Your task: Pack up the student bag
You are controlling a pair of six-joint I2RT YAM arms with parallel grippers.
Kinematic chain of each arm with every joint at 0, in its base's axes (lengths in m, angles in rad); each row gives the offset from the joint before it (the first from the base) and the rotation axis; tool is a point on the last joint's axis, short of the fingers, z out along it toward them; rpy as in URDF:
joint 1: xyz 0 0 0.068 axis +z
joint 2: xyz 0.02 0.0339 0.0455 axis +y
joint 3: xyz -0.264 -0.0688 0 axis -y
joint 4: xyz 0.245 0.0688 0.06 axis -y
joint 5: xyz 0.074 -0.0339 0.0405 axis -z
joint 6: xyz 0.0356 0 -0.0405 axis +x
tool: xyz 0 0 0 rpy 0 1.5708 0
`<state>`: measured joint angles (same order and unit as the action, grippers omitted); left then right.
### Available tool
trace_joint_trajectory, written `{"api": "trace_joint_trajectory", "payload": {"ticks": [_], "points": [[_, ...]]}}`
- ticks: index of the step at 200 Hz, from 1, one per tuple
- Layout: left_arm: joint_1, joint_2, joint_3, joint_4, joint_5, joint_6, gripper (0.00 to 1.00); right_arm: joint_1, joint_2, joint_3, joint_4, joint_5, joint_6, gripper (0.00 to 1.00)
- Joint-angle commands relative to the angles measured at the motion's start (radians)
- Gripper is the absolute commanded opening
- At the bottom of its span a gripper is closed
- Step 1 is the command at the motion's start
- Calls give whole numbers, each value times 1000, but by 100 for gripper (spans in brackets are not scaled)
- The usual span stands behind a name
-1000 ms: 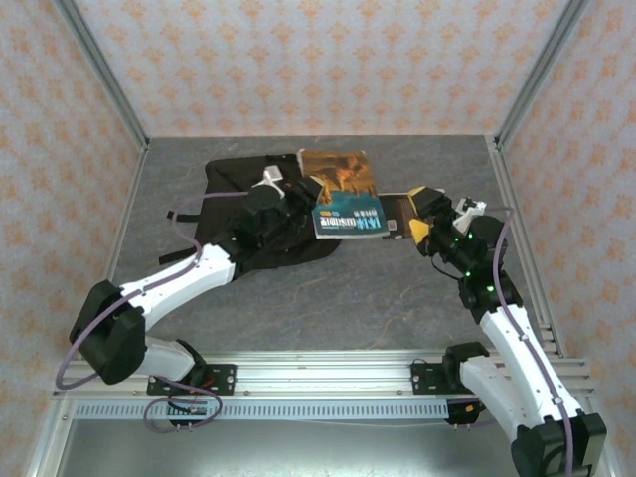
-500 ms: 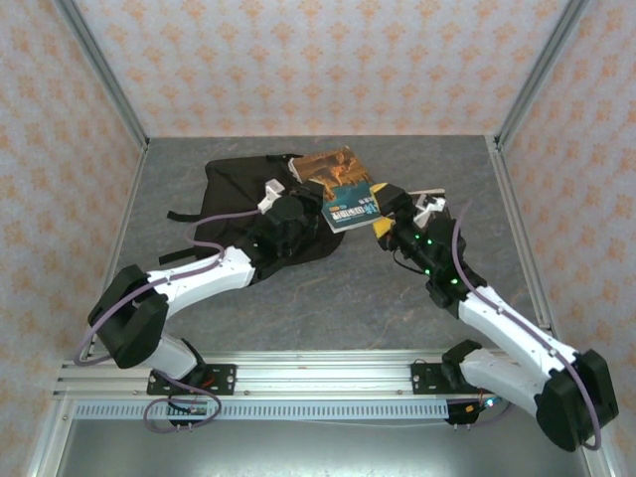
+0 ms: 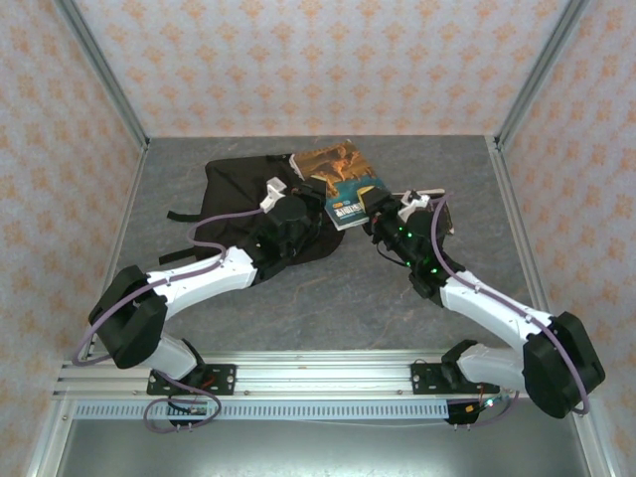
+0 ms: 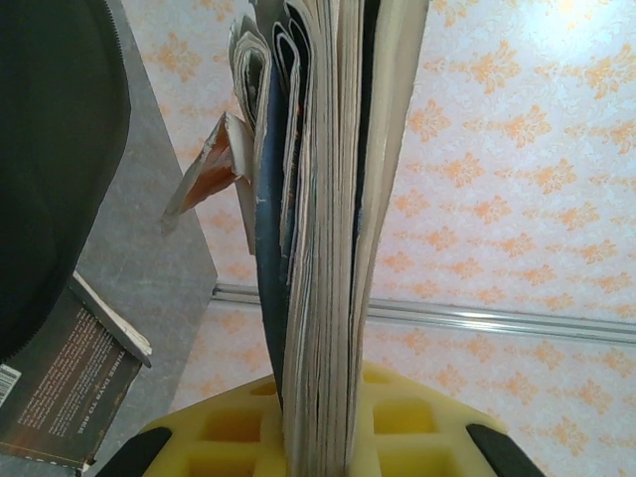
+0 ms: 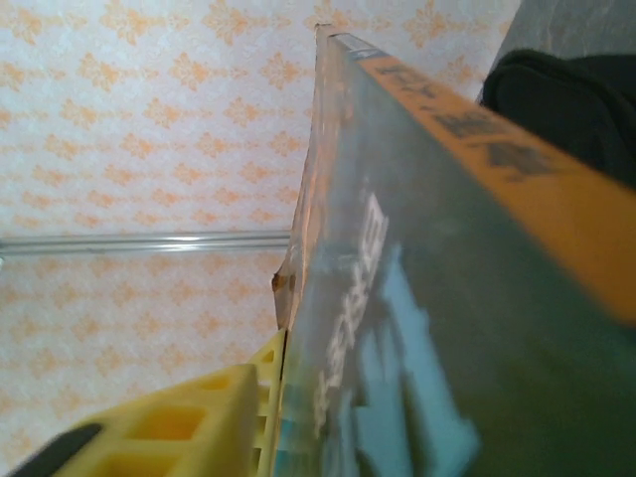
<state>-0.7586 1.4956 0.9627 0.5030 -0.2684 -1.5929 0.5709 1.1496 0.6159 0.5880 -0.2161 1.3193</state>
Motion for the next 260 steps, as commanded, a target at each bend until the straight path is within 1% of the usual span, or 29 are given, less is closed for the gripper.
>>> {"api": "trace_joint_trajectory", "payload": {"ticks": [1,10,16,33,46,68,81,89,102,120,139,147,156,186,206,216,219,232,260], "points": [[-7,6,46,67,16,12,0,9,-23,42,9,51,-31,11],[-7,6,51,50,22,19,0,9,-33,41,-12,66,-43,0],[-7,4,53,38,23,32,0,9,-41,41,-26,74,-57,0],[-4,-16,55,-29,20,75,20,8,-76,32,-83,104,-102,0],[2,-41,62,-93,32,143,30,4,-111,19,-122,135,-142,0],[9,-86,109,-289,35,284,45,-12,-187,18,-248,169,-240,0],[25,-95,147,-408,64,370,52,-19,-239,22,-331,204,-320,0],[34,-88,202,-533,83,426,56,-22,-268,37,-411,238,-368,0],[33,-51,320,-721,84,562,62,-24,-301,67,-533,294,-454,0],[33,44,475,-933,91,677,66,-29,-334,88,-641,353,-543,0],[35,199,709,-1167,102,800,70,-35,-367,87,-696,385,-612,0],[35,274,808,-1241,119,861,71,-40,-379,87,-712,393,-634,0],[35,362,927,-1338,113,906,73,-45,-392,85,-731,401,-656,0],[33,647,1280,-1572,93,1018,77,-58,-422,88,-785,426,-718,0],[33,785,1461,-1674,86,1053,78,-70,-448,83,-808,436,-743,0],[31,835,1524,-1712,82,1053,78,-76,-462,78,-818,438,-751,0],[31,847,1539,-1720,79,1076,78,-79,-466,76,-821,438,-754,0],[31,880,1568,-1736,64,1093,78,-89,-481,68,-827,437,-762,0],[31,907,1561,-1720,35,1119,76,-104,-499,55,-832,429,-768,0]]}}
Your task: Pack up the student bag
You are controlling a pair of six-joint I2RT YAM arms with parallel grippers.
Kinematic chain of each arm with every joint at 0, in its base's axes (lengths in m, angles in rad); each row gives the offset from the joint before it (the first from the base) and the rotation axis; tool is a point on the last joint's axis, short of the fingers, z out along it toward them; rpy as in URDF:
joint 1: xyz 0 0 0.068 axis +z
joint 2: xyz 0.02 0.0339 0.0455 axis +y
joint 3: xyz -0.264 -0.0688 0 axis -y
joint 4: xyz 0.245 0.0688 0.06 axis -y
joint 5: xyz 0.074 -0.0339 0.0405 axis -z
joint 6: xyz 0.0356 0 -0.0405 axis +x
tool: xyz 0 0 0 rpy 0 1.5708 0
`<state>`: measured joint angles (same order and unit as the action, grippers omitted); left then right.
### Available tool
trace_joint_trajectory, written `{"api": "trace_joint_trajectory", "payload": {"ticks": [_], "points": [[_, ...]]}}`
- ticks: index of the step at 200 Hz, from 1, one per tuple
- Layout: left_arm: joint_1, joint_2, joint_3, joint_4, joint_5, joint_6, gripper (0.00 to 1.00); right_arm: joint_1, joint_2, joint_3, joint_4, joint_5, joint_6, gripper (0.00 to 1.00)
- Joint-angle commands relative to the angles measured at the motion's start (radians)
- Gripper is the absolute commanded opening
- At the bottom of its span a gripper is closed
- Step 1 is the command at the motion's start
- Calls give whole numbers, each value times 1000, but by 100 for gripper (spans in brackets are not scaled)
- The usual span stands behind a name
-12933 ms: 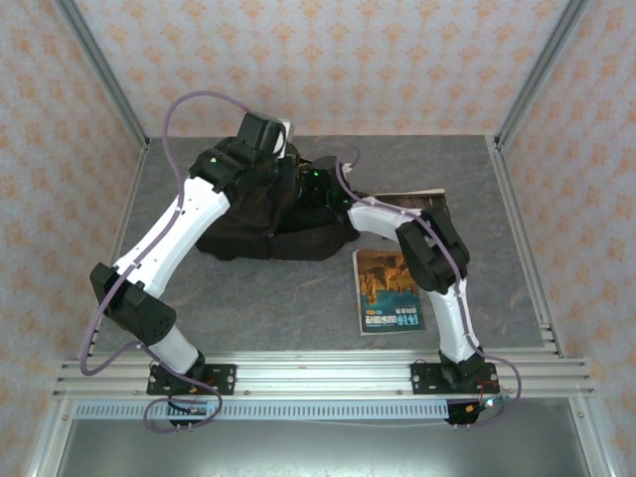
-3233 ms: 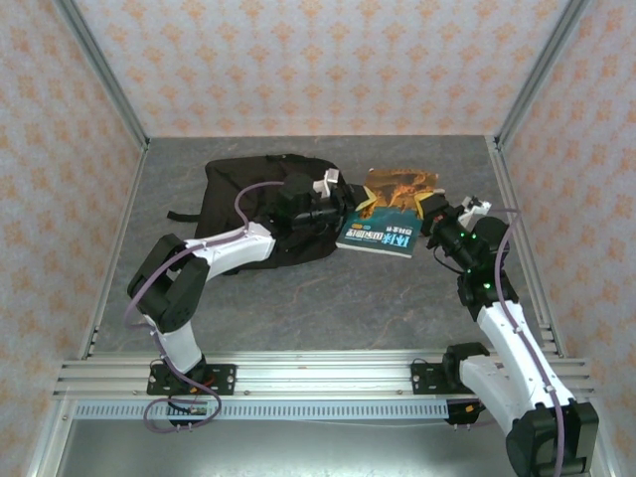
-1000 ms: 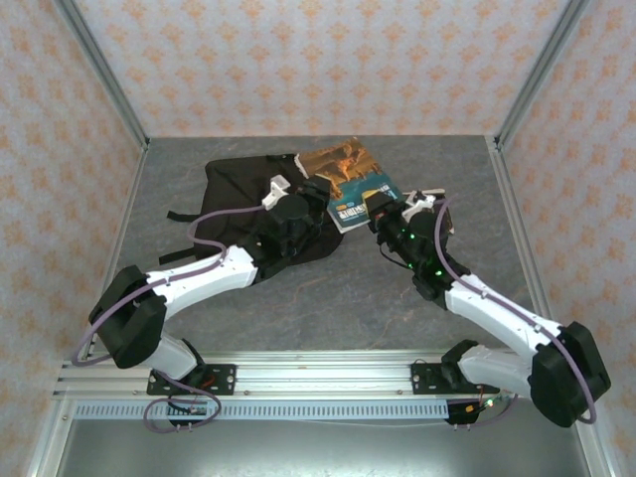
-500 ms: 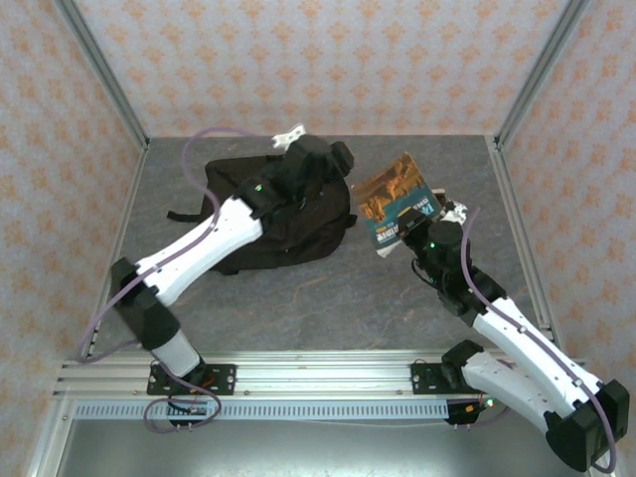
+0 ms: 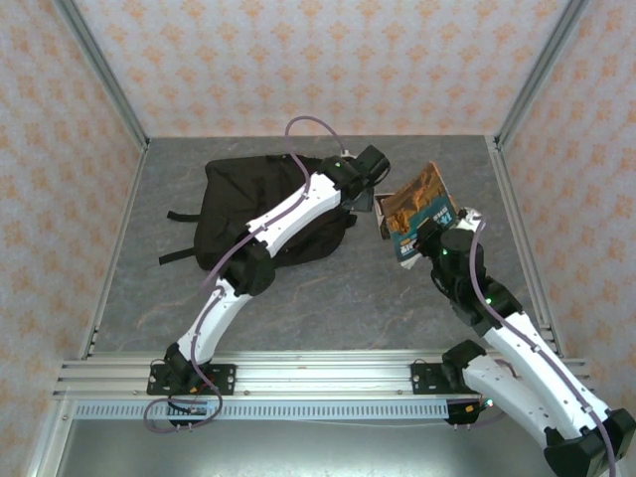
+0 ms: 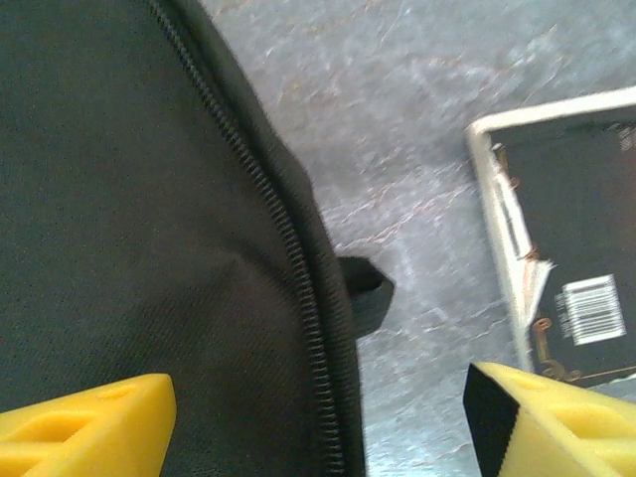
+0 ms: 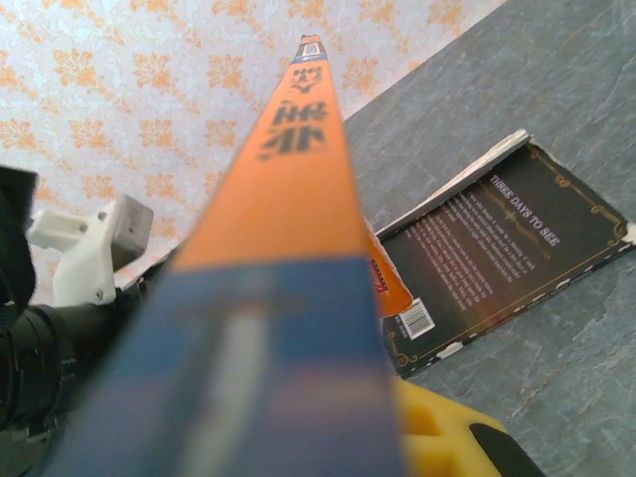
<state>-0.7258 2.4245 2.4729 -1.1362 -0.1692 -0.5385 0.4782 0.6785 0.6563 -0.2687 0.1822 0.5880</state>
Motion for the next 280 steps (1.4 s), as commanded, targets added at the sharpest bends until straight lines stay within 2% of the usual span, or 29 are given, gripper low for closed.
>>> {"api": "trace_joint_trajectory", "payload": {"ticks": [1,53,124,167,218,244,264,280], "points": [[-1,-21,50,-80,-66,65,76,-12,-29,14,23,30,-36,0],[2,27,78,-46,-113,107,65,-21,-33,9,24,10,-42,0],[12,88,116,-64,-113,132,65,-23,-23,16,21,7,-48,0],[14,70,106,-74,-141,137,55,-24,-16,17,22,-2,-40,0],[18,33,81,-55,-139,143,36,-22,1,16,37,-23,-17,0],[25,32,78,-63,-130,141,19,-23,3,9,42,-30,-7,0],[28,13,77,-66,-102,146,0,-23,7,6,48,-44,-3,0],[28,-19,68,-62,-70,147,0,-23,10,12,49,-63,-10,0]]}}
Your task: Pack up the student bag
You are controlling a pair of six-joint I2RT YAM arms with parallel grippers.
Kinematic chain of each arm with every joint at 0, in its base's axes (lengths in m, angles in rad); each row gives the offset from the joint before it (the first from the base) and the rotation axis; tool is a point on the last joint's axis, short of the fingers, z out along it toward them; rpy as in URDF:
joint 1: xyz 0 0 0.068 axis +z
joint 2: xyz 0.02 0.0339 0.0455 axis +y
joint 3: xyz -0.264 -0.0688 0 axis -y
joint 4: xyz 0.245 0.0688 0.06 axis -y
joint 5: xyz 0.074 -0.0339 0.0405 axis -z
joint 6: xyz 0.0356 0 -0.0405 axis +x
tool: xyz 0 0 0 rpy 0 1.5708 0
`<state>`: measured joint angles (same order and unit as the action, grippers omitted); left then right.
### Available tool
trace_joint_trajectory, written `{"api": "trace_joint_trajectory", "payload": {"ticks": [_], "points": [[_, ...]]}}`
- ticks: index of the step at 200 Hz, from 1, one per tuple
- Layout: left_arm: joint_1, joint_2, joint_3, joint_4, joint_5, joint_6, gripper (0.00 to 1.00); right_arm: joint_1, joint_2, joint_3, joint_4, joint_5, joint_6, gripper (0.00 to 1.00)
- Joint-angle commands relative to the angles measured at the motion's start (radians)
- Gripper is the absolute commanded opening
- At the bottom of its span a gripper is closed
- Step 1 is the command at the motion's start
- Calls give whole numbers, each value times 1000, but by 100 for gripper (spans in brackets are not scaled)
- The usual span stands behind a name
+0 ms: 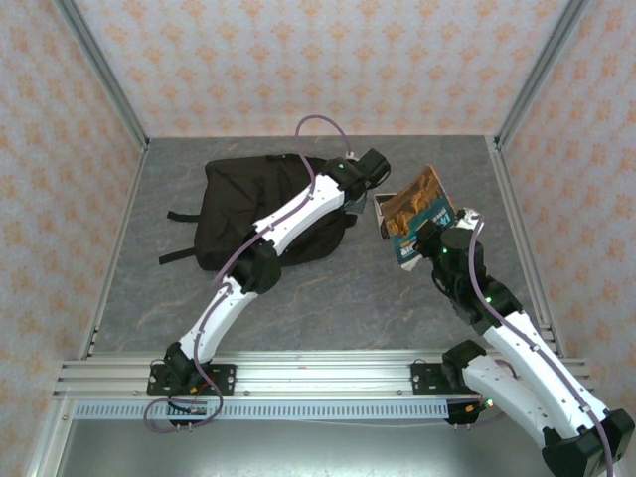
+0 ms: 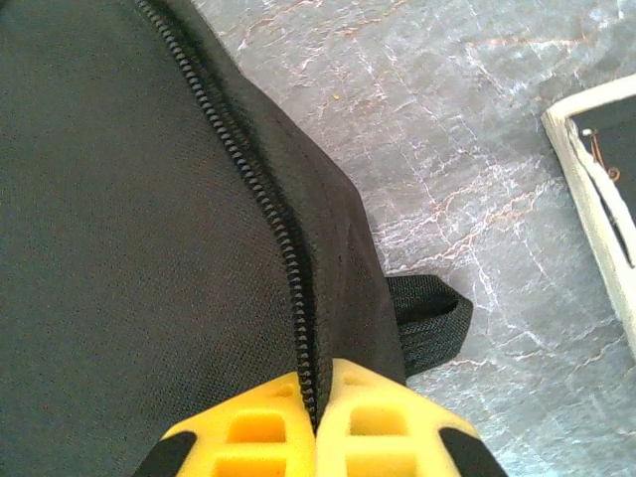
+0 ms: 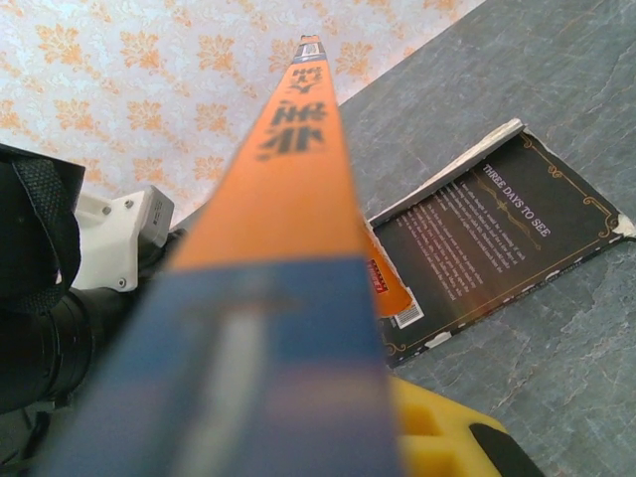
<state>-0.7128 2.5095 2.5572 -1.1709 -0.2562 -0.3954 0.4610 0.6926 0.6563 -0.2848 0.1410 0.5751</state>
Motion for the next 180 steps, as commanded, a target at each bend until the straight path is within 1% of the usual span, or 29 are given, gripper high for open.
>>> {"api": "trace_joint_trajectory", "payload": {"ticks": [1,16,30,53,75,85,96,111,117,131,142,165,180], "points": [[15,-107,-19,-27,19,4,0,-6,-4,12,65,-24,3,0],[15,-152,-45,-16,71,-2,0,-6,-4,15,68,-42,-7,0],[15,-207,-92,1,142,-15,0,-6,-8,17,68,-51,-8,0],[2,-325,-223,45,234,-33,0,-5,-21,17,80,-89,-11,0],[-20,-485,-419,138,319,-52,0,-6,-45,13,95,-146,-18,0],[-23,-561,-537,194,360,-72,0,-6,-59,12,91,-167,-19,0],[-25,-667,-686,272,421,-101,0,-6,-79,10,75,-178,-14,0],[-26,-766,-883,394,515,-133,0,-5,-104,-3,59,-199,-6,0],[-26,-796,-946,432,550,-177,0,-6,-111,-8,51,-209,-2,0],[-30,-836,-1065,507,643,-212,0,-6,-122,-17,31,-233,9,0],[-41,-853,-1134,557,690,-231,0,-6,-132,-28,19,-245,17,0],[-61,-863,-1220,624,734,-250,0,-7,-154,-54,6,-256,29,0],[-62,-868,-1250,646,740,-255,0,-5,-167,-64,-9,-255,28,0]]}}
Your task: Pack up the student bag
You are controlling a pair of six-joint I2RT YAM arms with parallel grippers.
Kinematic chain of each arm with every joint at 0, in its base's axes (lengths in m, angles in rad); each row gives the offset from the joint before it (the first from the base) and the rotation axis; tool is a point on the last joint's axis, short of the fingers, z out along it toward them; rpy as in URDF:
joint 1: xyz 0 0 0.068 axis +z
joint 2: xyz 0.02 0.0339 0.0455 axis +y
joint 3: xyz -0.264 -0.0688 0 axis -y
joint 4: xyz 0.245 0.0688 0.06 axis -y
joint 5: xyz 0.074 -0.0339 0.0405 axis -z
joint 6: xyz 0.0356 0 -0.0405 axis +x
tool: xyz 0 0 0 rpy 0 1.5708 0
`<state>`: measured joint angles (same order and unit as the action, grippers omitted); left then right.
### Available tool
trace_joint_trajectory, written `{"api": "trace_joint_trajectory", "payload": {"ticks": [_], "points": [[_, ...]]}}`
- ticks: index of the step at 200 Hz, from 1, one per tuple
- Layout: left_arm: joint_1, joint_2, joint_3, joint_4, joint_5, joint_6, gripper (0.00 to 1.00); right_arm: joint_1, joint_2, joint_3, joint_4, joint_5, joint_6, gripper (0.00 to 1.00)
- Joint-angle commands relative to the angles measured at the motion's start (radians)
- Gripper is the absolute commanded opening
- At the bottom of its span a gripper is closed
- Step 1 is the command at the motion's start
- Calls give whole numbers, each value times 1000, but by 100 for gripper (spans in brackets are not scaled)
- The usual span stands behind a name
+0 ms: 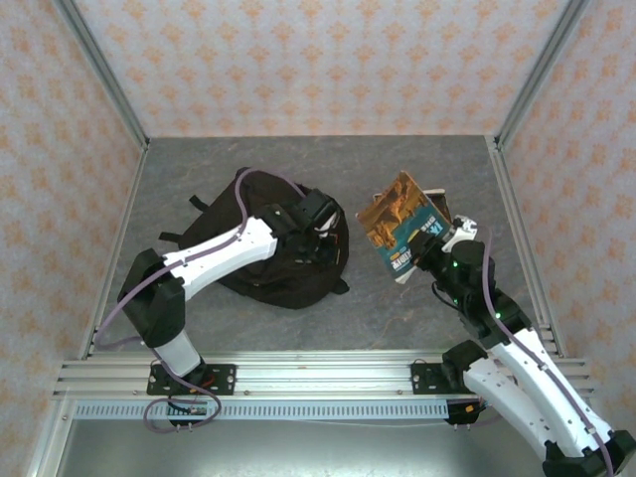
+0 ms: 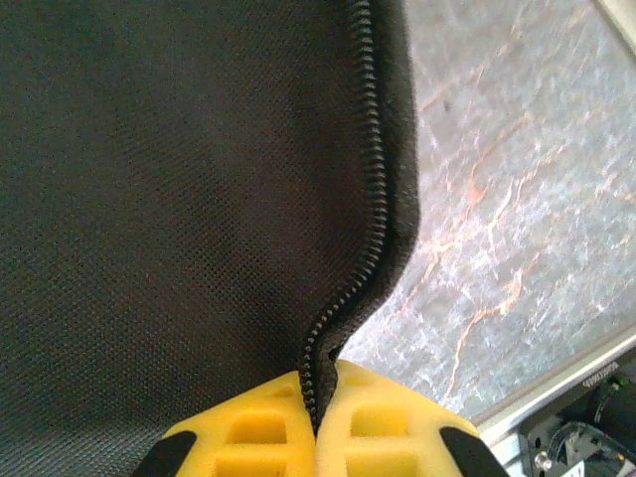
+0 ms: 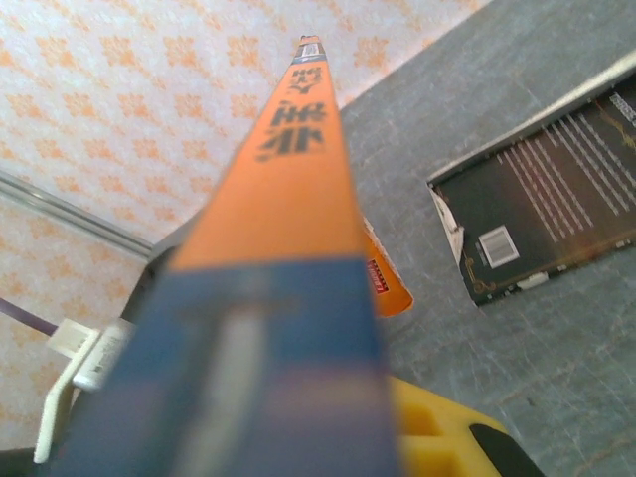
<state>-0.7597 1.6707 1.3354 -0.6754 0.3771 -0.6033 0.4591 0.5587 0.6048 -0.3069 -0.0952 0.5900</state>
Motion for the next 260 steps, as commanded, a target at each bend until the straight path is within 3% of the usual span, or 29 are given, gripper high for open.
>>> {"api": "trace_joint_trajectory", "payload": {"ticks": [1,89,163,192,206,226,260], "points": [[-15,-30,-29,151,106,-47,0,-4,-34,-12,11,-19,14,0],[-13,0,-16,135,82,-38,1,-3,-54,-43,0,-35,30,0],[-9,-18,0,121,70,-36,14,-4,-51,-58,20,-44,34,0],[-9,-23,-1,125,72,-39,14,-4,-52,-66,21,-47,36,0],[-7,-23,-2,127,72,-40,12,-4,-53,-69,22,-50,39,0],[-7,-21,-4,134,74,-43,0,-4,-54,-71,20,-51,40,0],[4,-64,18,88,33,-17,0,-4,-63,-62,4,-47,32,0]]}}
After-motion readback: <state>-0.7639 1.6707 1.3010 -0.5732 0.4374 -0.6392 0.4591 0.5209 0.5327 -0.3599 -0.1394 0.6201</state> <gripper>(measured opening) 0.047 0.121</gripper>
